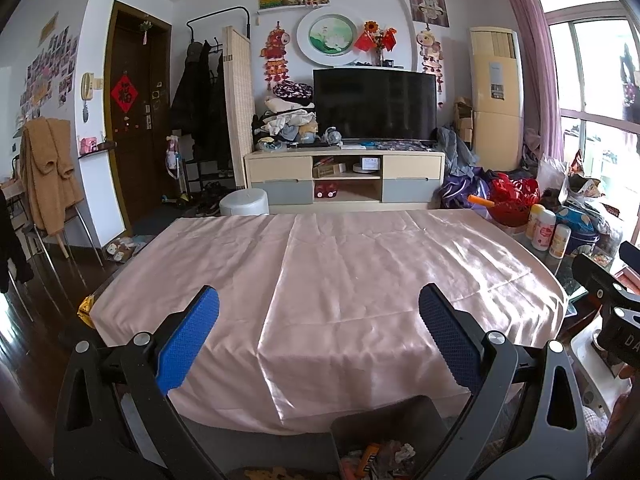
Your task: Collect trash
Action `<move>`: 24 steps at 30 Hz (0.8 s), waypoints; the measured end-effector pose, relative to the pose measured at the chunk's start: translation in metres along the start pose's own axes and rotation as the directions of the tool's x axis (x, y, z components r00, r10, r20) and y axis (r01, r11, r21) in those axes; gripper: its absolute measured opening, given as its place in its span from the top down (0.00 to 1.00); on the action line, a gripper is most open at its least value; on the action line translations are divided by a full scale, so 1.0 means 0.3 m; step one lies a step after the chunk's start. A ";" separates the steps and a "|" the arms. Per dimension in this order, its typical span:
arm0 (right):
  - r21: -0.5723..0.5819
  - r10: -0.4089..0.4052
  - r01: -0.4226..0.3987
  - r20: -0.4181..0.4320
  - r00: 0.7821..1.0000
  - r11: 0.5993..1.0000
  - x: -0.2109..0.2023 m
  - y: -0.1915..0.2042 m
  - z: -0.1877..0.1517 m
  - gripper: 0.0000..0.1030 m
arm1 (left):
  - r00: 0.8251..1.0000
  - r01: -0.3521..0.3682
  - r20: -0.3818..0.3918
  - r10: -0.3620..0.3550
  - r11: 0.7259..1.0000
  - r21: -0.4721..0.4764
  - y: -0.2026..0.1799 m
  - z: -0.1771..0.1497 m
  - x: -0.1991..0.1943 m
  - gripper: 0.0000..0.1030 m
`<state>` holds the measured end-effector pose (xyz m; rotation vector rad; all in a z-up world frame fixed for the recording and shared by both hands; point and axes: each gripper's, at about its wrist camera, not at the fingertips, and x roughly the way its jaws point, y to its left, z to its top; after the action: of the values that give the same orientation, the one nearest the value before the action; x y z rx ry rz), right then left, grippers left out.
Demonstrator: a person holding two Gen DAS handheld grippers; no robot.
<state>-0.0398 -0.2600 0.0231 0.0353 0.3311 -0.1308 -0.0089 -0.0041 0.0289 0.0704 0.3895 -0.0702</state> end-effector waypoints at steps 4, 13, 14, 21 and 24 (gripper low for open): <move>-0.001 0.007 -0.007 0.003 1.000 1.000 -0.001 0.007 -0.002 0.03 | 1.000 -0.005 0.005 0.005 1.000 -0.002 -0.005 0.002 -0.005 0.08; 0.000 0.009 -0.009 0.003 1.000 1.000 -0.002 0.008 -0.002 0.03 | 1.000 -0.007 0.007 0.007 1.000 -0.004 -0.009 0.002 -0.003 0.08; 0.001 0.012 -0.012 0.004 1.000 1.000 -0.003 0.010 -0.002 0.03 | 1.000 -0.007 0.007 0.007 1.000 -0.005 -0.008 0.002 -0.004 0.08; 0.005 0.021 -0.021 0.006 1.000 1.000 -0.014 0.017 0.000 0.03 | 1.000 -0.008 0.008 0.008 1.000 -0.006 -0.005 0.001 -0.005 0.08; 0.006 0.020 -0.020 0.006 1.000 1.000 -0.015 0.017 0.000 0.03 | 1.000 -0.009 0.008 0.010 1.000 -0.008 -0.005 0.001 -0.005 0.08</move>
<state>-0.0433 -0.2543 0.0246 0.0438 0.3240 -0.1121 -0.0103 -0.0056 0.0296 0.0643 0.3819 -0.0595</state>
